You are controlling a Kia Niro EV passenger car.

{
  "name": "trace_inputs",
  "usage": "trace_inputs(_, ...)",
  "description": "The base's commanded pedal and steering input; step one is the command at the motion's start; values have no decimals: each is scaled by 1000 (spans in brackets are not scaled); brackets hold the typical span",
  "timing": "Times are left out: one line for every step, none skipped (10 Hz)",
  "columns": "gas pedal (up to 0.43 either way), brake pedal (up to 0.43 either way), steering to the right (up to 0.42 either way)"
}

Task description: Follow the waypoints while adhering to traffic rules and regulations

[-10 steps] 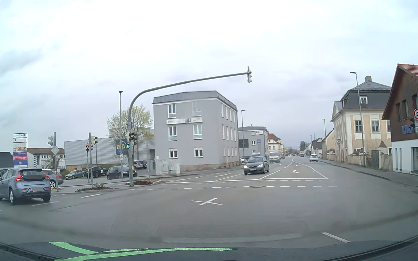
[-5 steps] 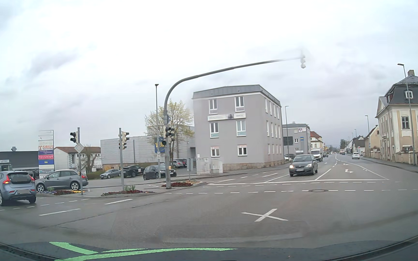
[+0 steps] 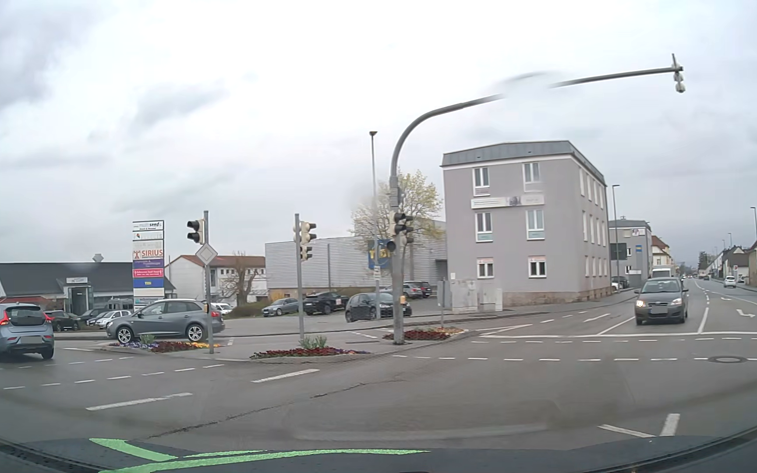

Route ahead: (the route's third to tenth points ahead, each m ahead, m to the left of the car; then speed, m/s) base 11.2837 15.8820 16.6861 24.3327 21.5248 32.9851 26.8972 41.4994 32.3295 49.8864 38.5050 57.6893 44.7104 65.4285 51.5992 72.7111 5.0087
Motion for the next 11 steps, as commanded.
trace_inputs(67, 0, -329)
trace_inputs(67, 0, -341)
trace_inputs(67, 0, -347)
trace_inputs(67, 0, -351)
trace_inputs(67, 0, -354)
trace_inputs(67, 0, -355)
trace_inputs(67, 0, -355)
trace_inputs(67, 0, -355)
trace_inputs(67, 0, -355)
trace_inputs(79, 0, -355)
trace_inputs(79, 0, -355)
